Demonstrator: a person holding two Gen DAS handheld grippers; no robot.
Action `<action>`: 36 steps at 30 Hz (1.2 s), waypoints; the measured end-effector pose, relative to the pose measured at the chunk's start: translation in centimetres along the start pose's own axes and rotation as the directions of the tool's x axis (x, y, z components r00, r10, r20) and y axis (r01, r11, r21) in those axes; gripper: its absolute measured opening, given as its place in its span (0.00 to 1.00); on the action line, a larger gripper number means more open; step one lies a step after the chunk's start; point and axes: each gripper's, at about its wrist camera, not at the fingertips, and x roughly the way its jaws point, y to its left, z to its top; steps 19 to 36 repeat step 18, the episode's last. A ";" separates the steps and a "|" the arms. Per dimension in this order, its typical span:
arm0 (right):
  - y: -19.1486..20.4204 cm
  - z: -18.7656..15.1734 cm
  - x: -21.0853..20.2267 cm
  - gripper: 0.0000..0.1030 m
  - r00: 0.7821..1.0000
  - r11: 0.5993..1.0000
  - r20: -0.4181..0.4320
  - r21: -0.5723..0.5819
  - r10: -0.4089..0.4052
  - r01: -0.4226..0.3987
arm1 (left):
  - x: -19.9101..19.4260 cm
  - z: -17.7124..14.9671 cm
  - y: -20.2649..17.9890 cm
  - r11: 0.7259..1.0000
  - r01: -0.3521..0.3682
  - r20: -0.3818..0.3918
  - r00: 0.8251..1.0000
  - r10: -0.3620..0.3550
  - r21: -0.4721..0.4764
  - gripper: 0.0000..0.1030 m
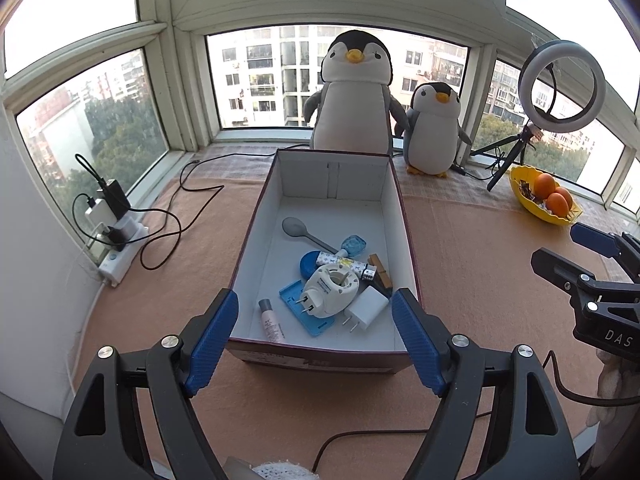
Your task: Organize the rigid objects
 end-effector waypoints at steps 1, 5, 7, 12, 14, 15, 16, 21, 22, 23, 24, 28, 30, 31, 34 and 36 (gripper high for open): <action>0.0 -0.1 0.0 0.79 1.000 1.000 0.001 -0.003 -0.003 0.003 | 0.1 0.0 0.0 1.000 0.001 -0.003 1.000 -0.001 0.001 0.77; 0.0 -0.2 0.2 0.79 1.000 1.000 -0.007 -0.004 0.001 -0.001 | 0.1 0.0 0.0 1.000 -0.001 -0.004 1.000 0.001 0.003 0.77; -0.1 -0.2 0.3 0.79 1.000 1.000 -0.007 -0.003 0.000 0.000 | 0.1 0.1 0.0 1.000 -0.001 -0.005 1.000 0.001 0.004 0.77; -0.5 -0.2 0.3 0.79 1.000 1.000 -0.007 0.006 -0.004 0.004 | 0.0 0.1 0.0 1.000 0.006 -0.001 1.000 -0.006 0.003 0.77; -0.6 -0.2 0.3 0.79 1.000 1.000 -0.007 0.011 -0.003 0.003 | -0.1 0.0 -0.2 1.000 0.005 0.004 1.000 -0.005 0.011 0.77; -0.6 -0.2 0.3 0.79 1.000 1.000 -0.009 0.013 -0.003 0.003 | -0.1 0.0 -0.2 1.000 0.005 0.005 1.000 -0.005 0.011 0.77; -0.6 -0.2 0.4 0.79 1.000 1.000 -0.010 0.013 -0.001 0.002 | -0.1 0.0 -0.2 1.000 0.005 0.005 1.000 -0.005 0.010 0.77; -0.7 -0.3 0.4 0.79 1.000 1.000 -0.012 0.016 0.000 0.000 | 0.0 0.1 -0.1 1.000 0.004 0.002 1.000 -0.004 0.010 0.77; -0.7 -0.3 0.4 0.79 1.000 1.000 -0.012 0.016 0.000 0.000 | 0.0 0.1 -0.1 1.000 0.004 0.002 1.000 -0.004 0.010 0.77; -0.7 -0.3 0.4 0.79 1.000 1.000 -0.012 0.016 0.000 0.000 | 0.0 0.1 -0.1 1.000 0.004 0.002 1.000 -0.004 0.010 0.77; -0.7 -0.3 0.4 0.79 1.000 1.000 -0.012 0.016 0.000 0.000 | 0.0 0.1 -0.1 1.000 0.004 0.002 1.000 -0.004 0.010 0.77; -0.7 -0.3 0.4 0.79 1.000 1.000 -0.012 0.016 0.000 0.000 | 0.0 0.1 -0.1 1.000 0.004 0.002 1.000 -0.004 0.010 0.77; -0.7 -0.3 0.4 0.79 1.000 1.000 -0.012 0.016 0.000 0.000 | 0.0 0.1 -0.1 1.000 0.004 0.002 1.000 -0.004 0.010 0.77; -0.7 -0.3 0.4 0.79 1.000 1.000 -0.012 0.016 0.000 0.000 | 0.0 0.1 -0.1 1.000 0.004 0.002 1.000 -0.004 0.010 0.77; -0.7 -0.3 0.4 0.79 1.000 1.000 -0.012 0.016 0.000 0.000 | 0.0 0.1 -0.1 1.000 0.004 0.002 1.000 -0.004 0.010 0.77; -0.7 -0.3 0.4 0.79 1.000 1.000 -0.012 0.016 0.000 0.000 | 0.0 0.1 -0.1 1.000 0.004 0.002 1.000 -0.004 0.010 0.77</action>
